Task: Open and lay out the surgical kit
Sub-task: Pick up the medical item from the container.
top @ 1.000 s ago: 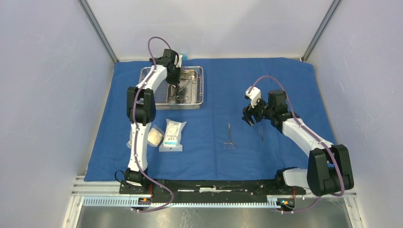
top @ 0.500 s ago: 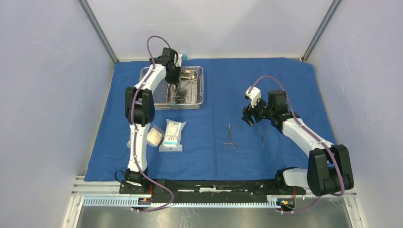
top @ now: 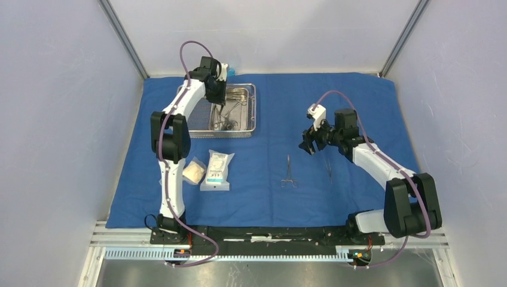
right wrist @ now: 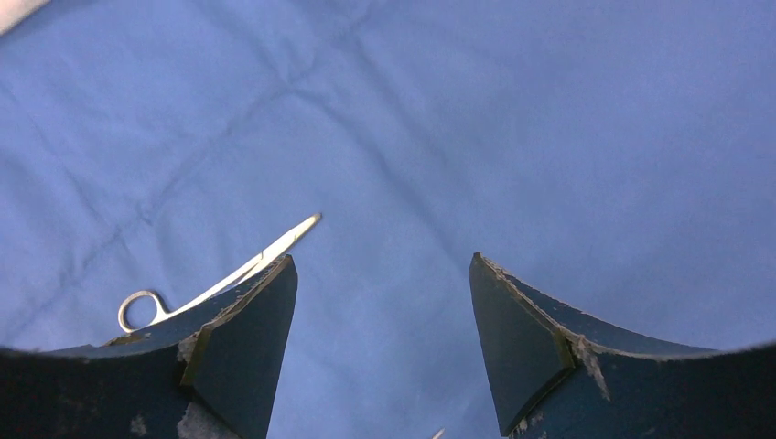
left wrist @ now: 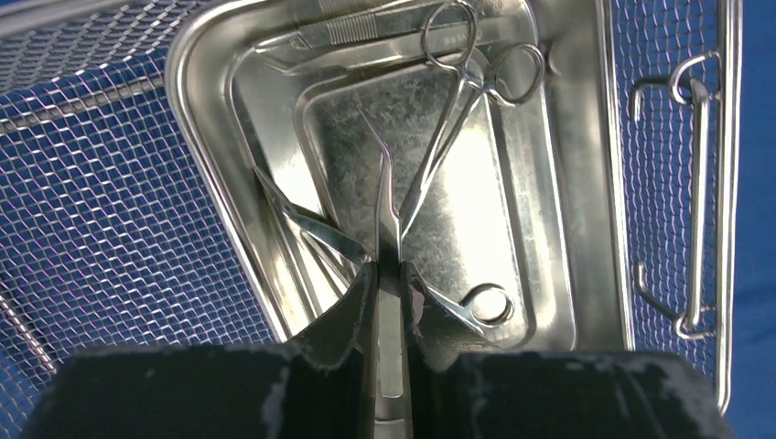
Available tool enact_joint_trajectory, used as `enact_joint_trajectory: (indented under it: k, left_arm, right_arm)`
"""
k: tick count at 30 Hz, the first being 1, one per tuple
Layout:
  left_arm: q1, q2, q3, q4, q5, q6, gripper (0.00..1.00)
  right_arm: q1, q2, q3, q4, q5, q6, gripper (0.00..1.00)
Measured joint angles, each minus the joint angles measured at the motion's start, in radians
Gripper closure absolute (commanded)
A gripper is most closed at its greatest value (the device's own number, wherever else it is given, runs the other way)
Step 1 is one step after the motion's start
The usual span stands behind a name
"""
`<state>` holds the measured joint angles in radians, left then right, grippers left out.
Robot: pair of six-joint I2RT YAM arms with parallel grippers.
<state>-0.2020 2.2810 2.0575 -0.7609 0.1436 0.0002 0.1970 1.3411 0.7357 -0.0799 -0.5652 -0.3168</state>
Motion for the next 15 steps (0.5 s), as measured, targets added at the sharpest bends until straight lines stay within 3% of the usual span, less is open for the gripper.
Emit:
enact_joint_trajectory:
  k: [15]
  left_arm:
    - [0.0,-0.222,-0.25,0.041,0.171,0.029,0.93]
  right_arm:
    - [0.161,0.149,0.23,0.114,-0.005,0.15,0.24]
